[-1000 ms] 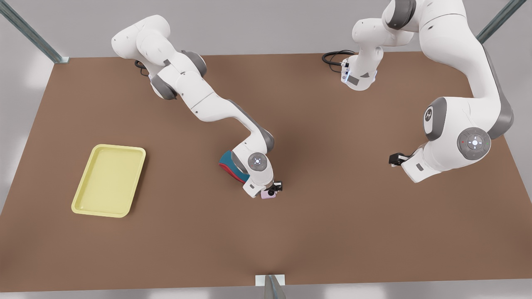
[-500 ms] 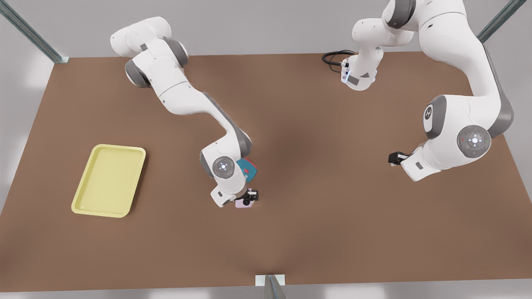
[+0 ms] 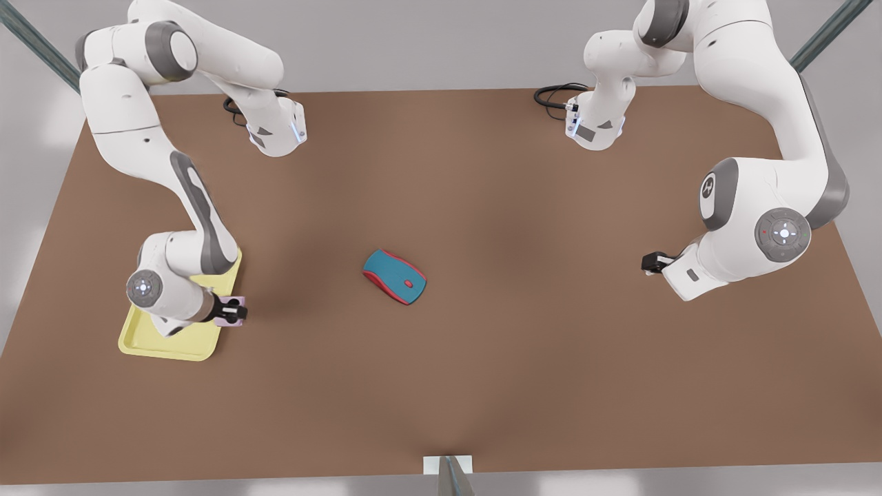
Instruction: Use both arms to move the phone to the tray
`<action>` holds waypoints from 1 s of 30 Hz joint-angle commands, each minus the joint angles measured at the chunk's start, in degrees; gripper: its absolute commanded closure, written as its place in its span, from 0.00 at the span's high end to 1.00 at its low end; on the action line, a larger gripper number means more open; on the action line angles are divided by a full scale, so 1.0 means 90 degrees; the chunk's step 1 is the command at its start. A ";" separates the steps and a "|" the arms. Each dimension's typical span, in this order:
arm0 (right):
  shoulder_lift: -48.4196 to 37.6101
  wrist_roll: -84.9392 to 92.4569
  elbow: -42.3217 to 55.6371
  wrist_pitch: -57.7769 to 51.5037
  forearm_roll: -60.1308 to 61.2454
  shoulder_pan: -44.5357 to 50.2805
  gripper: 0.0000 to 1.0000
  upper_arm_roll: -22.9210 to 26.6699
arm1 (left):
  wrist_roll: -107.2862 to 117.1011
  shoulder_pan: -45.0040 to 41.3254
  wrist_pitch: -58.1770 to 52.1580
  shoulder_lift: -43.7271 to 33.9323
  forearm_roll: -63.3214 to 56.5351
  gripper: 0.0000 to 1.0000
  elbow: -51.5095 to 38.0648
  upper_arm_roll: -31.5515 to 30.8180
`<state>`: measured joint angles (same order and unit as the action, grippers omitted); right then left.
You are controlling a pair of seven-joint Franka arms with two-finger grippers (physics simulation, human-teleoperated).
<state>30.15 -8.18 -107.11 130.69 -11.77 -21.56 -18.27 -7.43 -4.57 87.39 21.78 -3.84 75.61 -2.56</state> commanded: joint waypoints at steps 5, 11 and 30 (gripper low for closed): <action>-0.0030 0.5283 -0.0071 0.0215 -0.0470 -0.0739 0.78 -0.0001 | 0.0074 0.0000 -0.0003 -0.0008 -0.0003 1.00 -0.0003 0.0002; -0.0059 0.5245 -0.0189 0.0274 -0.0460 -0.0846 1.00 0.0019 | 0.0571 -0.0010 -0.0003 -0.0057 -0.0003 1.00 -0.0003 -0.0008; -0.2149 0.1788 0.3327 -0.4336 0.1464 0.2083 1.00 0.2050 | 0.2007 0.0000 -0.0032 -0.0203 0.0212 1.00 -0.0257 0.0031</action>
